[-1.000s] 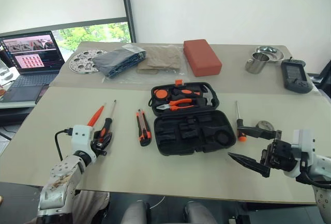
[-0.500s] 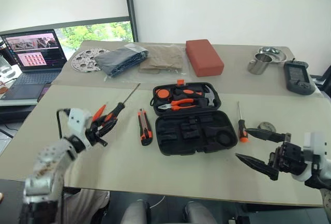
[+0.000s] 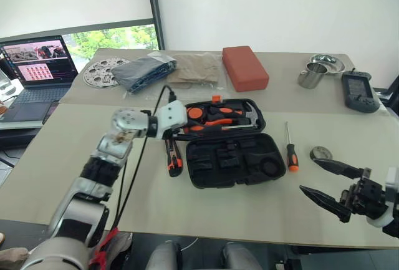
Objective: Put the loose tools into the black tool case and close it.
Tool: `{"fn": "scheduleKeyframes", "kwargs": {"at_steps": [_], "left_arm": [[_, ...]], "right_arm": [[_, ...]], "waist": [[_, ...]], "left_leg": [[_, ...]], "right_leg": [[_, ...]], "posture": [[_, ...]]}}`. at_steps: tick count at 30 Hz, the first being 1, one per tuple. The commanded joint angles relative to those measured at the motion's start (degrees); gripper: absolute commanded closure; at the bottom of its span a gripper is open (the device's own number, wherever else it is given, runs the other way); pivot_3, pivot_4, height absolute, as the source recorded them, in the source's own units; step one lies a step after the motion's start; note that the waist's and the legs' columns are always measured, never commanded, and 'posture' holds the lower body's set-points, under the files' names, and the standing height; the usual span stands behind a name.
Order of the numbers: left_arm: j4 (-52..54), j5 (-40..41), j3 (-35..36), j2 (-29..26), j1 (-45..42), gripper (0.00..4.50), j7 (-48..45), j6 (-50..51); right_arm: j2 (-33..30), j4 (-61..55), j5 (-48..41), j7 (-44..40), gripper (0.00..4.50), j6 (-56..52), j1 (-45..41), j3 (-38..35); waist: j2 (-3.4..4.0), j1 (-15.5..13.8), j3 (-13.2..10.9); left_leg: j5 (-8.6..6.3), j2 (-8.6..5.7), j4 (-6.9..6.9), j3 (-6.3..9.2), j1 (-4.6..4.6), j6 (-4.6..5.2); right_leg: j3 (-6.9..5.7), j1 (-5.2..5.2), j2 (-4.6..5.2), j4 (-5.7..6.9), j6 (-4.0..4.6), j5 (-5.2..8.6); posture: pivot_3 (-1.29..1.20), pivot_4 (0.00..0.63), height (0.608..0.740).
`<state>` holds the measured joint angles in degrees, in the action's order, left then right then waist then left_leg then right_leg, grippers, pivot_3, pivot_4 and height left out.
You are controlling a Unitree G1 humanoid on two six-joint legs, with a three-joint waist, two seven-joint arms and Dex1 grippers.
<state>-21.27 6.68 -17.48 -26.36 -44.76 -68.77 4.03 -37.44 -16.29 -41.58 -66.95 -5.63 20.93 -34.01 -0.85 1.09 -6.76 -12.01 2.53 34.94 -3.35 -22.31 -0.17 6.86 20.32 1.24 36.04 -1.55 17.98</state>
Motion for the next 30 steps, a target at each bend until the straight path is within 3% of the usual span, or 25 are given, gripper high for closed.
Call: {"fn": "scheduleKeyframes", "kwargs": {"at_steps": [1,21,23,30], "left_arm": [[-0.51,-1.84,-0.57,0.41,-1.47,3.53,0.32,1.32],[5.18,-7.16,-3.27,1.89,1.43,3.53,5.07,15.14],[5.44,-7.23,-3.30,1.97,1.47,2.53,5.39,15.59],[5.65,-8.27,-2.02,1.64,-0.06,0.05,8.04,15.03]], "right_arm": [[1.16,-1.47,0.27,1.30,0.00,2.23,2.61,-3.80],[2.97,-0.99,0.58,2.34,0.00,5.17,4.55,-4.14],[2.92,-0.82,0.55,2.36,0.00,5.37,4.52,-4.12],[2.62,-0.04,0.57,2.13,0.00,5.75,4.00,-4.02]], "waist": [[0.00,-0.02,-0.02],[0.03,-0.25,-0.01],[0.03,-0.20,-0.01],[0.04,-0.26,-0.01]], "left_leg": [[0.00,0.00,0.00,0.01,0.00,0.00],[0.01,-0.02,0.21,0.06,0.02,-0.01],[0.01,-0.02,0.21,0.07,0.02,-0.01],[0.01,-0.03,0.22,0.08,0.02,-0.01]], "right_leg": [[0.00,0.00,-0.01,0.01,0.00,0.00],[0.03,-0.06,0.00,0.13,-0.19,0.09],[0.03,-0.06,0.00,0.13,-0.19,0.09],[0.04,-0.07,0.00,0.15,-0.19,0.09]], "posture": [[0.00,0.150,0.727],[0.00,0.150,0.727],[0.00,0.150,0.727],[0.00,0.150,0.727]]}}
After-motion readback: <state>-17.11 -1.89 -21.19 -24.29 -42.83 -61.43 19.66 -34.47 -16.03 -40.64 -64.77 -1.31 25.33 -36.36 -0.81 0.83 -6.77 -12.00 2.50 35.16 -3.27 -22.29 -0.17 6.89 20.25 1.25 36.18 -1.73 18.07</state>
